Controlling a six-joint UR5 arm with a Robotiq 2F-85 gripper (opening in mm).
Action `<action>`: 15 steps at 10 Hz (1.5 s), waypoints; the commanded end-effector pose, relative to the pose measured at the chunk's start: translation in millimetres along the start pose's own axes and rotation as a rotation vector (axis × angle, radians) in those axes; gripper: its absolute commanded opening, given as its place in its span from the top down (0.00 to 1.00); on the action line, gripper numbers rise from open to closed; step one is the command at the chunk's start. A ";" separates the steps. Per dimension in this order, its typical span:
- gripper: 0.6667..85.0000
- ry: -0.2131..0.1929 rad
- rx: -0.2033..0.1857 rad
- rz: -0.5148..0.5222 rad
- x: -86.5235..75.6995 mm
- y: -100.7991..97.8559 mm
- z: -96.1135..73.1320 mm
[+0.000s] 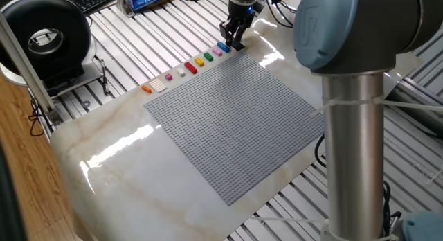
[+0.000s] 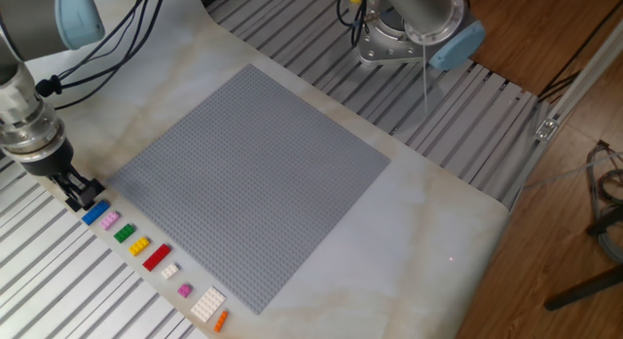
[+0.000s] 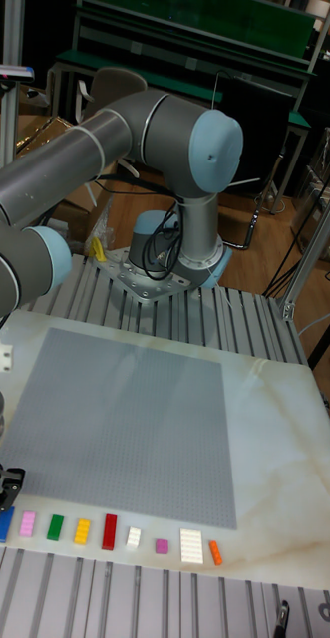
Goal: Stack small Lego blocks one on top of the other
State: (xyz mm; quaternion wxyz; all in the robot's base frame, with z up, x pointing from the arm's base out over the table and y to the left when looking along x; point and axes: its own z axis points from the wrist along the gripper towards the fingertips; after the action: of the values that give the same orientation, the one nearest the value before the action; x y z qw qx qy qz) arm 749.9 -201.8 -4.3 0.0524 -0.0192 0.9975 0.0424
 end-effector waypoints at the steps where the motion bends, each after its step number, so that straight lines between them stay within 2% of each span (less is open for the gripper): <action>1: 0.49 -0.019 -0.033 0.013 -3.3 3.8 -1.7; 3: 0.60 -0.019 -0.043 0.019 -3.6 5.9 -1.9; 5: 0.66 -0.027 -0.046 0.019 -5.8 4.8 -2.4; 8: 0.78 -0.018 -0.019 0.025 -3.7 -2.0 -2.4; 10: 0.82 -0.001 -0.010 0.036 -1.1 -3.1 -5.2; 11: 0.86 0.010 0.005 0.043 0.3 -5.1 -6.1; 12: 0.96 0.012 0.032 0.066 -2.3 -6.3 -6.6; 13: 1.00 0.030 0.060 0.078 -1.3 -7.6 -9.8; 15: 1.00 0.035 0.065 0.085 0.1 -5.4 -11.5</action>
State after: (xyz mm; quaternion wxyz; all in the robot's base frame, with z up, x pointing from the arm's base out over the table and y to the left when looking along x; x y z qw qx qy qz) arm 749.3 -208.2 2.3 0.0389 0.0115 0.9990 0.0204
